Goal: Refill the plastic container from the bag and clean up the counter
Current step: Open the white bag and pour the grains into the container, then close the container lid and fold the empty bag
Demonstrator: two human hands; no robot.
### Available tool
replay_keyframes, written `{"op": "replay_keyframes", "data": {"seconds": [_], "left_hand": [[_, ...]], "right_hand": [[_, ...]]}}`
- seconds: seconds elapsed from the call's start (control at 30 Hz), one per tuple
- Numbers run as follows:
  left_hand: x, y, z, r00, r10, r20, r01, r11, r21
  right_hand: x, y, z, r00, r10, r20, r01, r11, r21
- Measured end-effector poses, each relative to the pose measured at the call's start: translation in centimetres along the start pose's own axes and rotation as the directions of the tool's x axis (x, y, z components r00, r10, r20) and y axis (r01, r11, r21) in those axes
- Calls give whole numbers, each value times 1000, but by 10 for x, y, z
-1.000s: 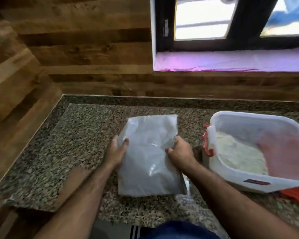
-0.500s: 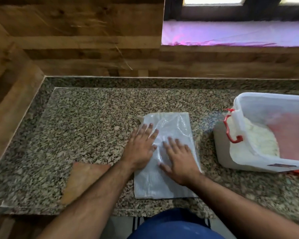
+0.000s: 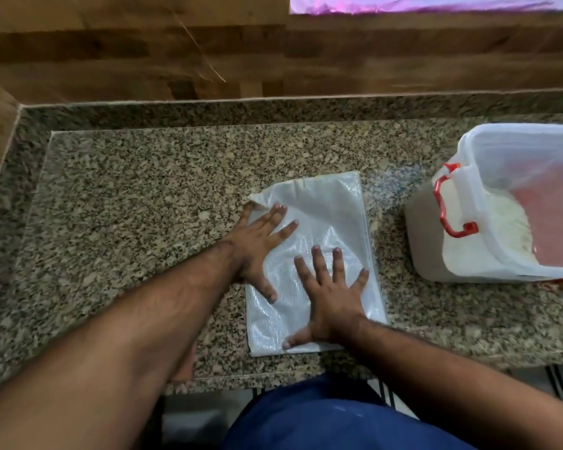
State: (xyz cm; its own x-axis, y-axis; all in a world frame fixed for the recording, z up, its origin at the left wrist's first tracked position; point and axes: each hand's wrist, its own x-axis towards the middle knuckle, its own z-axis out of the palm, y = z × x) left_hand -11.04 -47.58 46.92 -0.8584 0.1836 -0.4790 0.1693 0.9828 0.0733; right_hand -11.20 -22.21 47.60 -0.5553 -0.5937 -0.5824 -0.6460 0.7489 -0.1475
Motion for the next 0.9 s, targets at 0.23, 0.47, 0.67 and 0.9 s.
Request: {"op": "replay_keyframes", "data": {"seconds": [0.23, 0.47, 0.67, 0.9], "left_hand": [[-2, 19, -51, 991, -74, 107, 78, 996, -35], [-13, 59, -153, 750, -227, -621, 66, 960, -271], [2, 158, -248, 518, -137, -844, -215, 935, -284], [59, 311, -267, 624, 81, -777, -314, 937, -154]], "right_hand": [[-10, -6, -43, 990, 14, 141, -19, 999, 32], [-76, 30, -173, 927, -41, -373, 3, 995, -100], [-147, 117, -249, 629, 209, -749, 52, 950, 309], [-168, 279, -250, 577, 446, -684, -174, 885, 431]]}}
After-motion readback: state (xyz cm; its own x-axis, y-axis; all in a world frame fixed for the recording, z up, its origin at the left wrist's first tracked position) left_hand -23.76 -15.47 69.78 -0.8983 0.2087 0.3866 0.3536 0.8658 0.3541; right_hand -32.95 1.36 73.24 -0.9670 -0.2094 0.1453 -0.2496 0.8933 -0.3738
